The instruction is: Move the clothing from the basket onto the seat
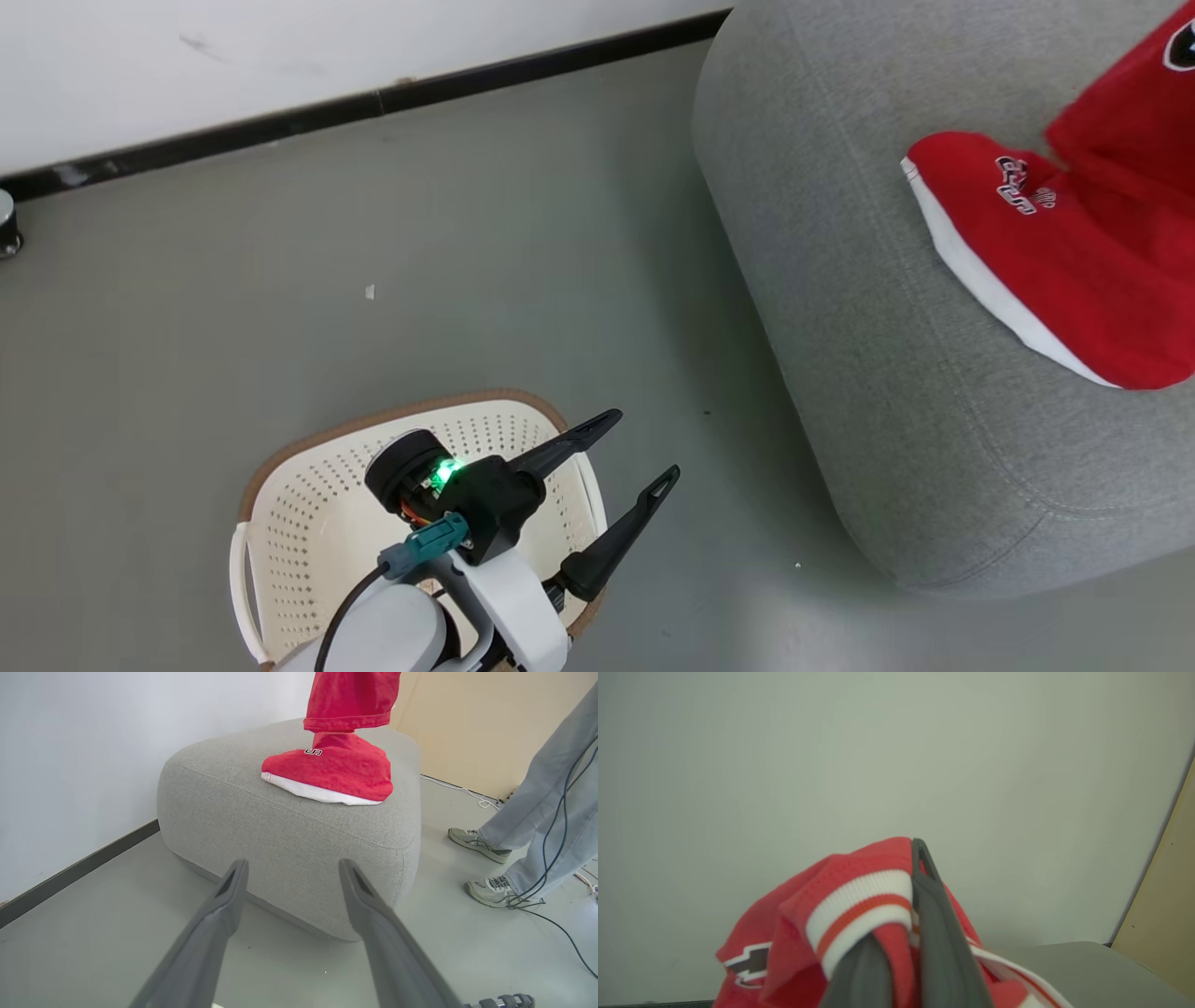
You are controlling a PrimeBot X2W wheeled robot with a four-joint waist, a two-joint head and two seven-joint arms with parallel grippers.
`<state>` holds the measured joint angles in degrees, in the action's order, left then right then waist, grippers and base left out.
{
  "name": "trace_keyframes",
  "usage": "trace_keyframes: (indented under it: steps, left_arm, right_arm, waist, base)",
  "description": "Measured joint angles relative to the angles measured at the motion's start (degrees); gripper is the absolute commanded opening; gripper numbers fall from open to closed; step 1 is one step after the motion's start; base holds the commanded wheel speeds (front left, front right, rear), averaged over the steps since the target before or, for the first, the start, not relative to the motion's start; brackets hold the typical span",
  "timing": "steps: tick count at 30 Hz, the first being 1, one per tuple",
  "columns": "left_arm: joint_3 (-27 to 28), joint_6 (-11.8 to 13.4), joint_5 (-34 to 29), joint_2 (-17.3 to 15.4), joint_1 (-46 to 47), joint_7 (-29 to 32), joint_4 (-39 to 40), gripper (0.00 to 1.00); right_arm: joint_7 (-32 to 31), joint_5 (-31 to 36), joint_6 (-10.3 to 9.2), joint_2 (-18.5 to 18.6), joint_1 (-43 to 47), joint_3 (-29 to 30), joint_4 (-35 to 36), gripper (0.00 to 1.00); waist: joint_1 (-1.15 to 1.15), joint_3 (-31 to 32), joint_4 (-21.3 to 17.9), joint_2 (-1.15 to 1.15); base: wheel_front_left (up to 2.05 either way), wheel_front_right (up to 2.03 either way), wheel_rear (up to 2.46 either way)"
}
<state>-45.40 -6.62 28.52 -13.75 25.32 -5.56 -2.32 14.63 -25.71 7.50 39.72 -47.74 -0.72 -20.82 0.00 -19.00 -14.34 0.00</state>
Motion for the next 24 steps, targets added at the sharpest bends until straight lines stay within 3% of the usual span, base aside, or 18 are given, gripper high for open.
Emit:
trace_keyframes:
  steps: [8, 24]
  left_arm:
    - [0.25, 0.45, -0.38, -0.99, 0.3, 1.05, 2.05, 1.0]
    - [1.37, 0.44, -1.08, -2.6, 4.27, 1.98, 4.5, 1.0]
  right_arm:
    - [0.0, 2.61, 0.0, -1.26, -3.14, 3.91, -3.77, 0.0]
    - [-0.09, 4.02, 0.0, -3.93, -2.65, 1.1, -13.3, 0.0]
  waist:
    - [0.0, -3.72, 0.96, 0.0]
    - [0.0, -10.53, 2.35, 0.0]
  base:
    - [0.0, 0.0, 0.0]
    - [0.0, 0.0, 0.0]
